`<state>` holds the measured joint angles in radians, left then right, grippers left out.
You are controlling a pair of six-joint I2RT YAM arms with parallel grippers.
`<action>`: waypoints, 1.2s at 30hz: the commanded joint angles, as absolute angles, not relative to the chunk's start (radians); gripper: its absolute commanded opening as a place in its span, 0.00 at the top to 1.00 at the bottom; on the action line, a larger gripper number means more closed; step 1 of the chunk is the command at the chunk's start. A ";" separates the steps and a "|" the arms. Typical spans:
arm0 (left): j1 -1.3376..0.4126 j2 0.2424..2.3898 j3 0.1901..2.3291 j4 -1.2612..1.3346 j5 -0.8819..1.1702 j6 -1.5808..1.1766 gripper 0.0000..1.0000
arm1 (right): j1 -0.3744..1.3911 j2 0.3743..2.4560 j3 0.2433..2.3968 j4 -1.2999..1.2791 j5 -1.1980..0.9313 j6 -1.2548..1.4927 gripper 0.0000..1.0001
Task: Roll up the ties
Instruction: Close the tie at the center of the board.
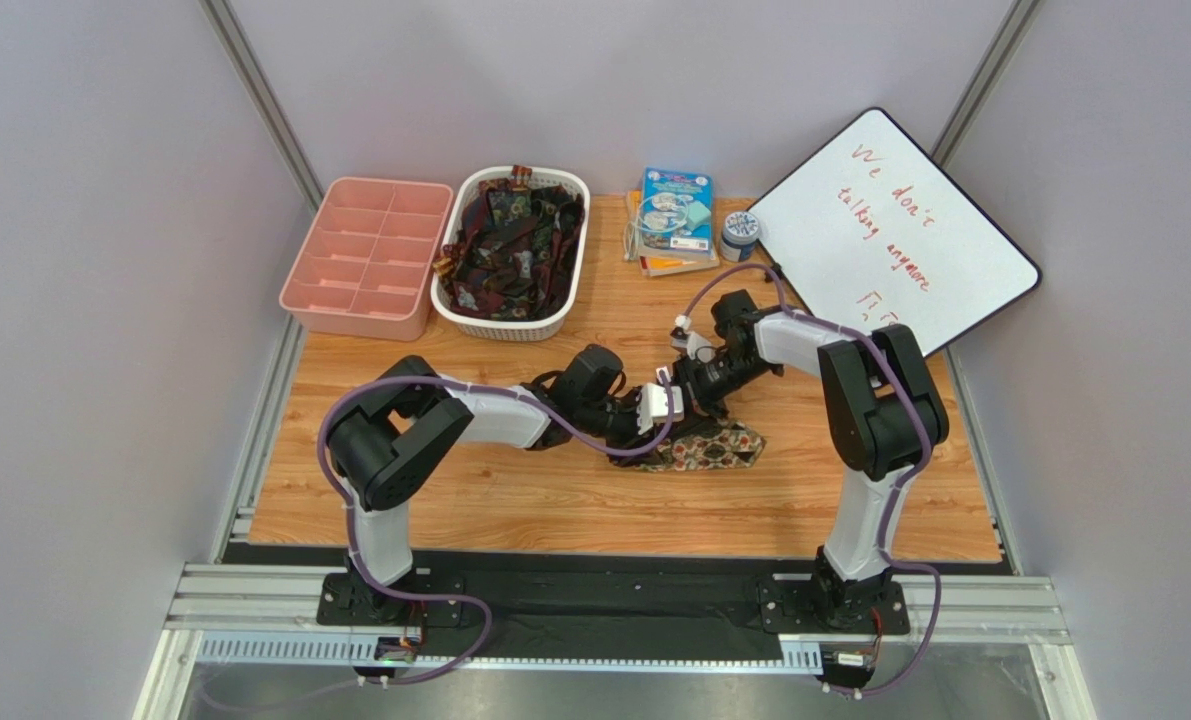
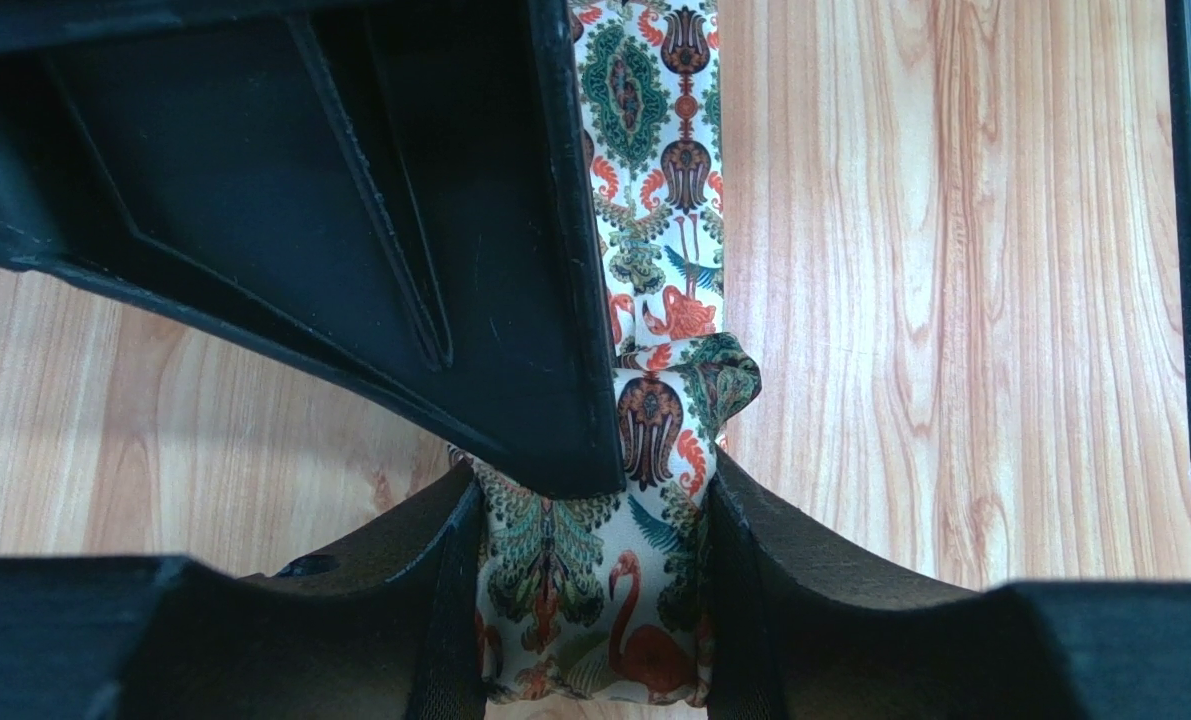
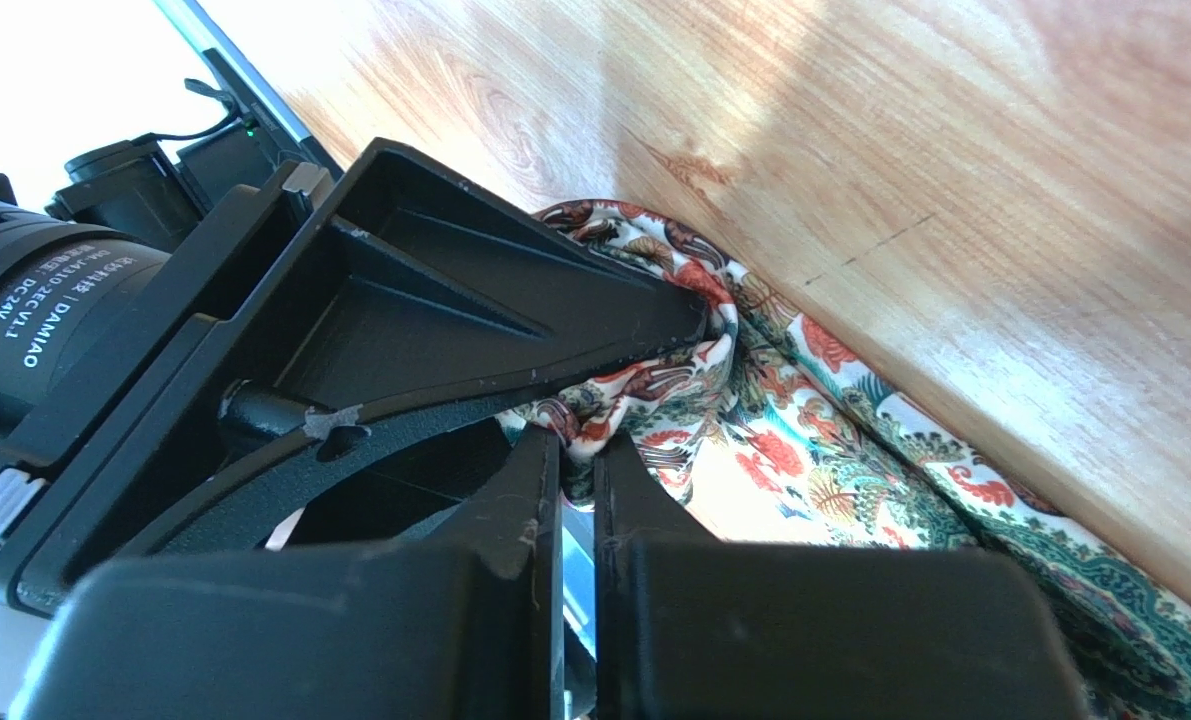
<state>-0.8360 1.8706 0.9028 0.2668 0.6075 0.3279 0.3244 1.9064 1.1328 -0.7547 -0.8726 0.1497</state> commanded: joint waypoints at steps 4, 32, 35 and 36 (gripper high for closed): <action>-0.778 1.893 0.891 0.162 0.621 0.321 0.43 | 0.276 1.965 1.120 -0.772 -0.755 0.072 1.00; -0.816 1.937 0.768 0.769 0.712 0.129 0.08 | 0.322 1.977 1.094 -0.641 -0.552 0.126 1.00; -0.831 1.930 0.788 0.649 0.620 0.190 0.32 | 0.339 1.983 1.124 -0.637 -0.577 0.130 1.00; -0.836 1.915 0.782 0.622 0.582 0.211 0.44 | 0.344 1.986 1.138 -0.650 -0.583 0.141 1.00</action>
<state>-0.8192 1.9282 0.7609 0.6903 0.6689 0.1337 0.3138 1.9442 1.1038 -0.7601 -0.7502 0.1505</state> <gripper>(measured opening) 0.713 0.020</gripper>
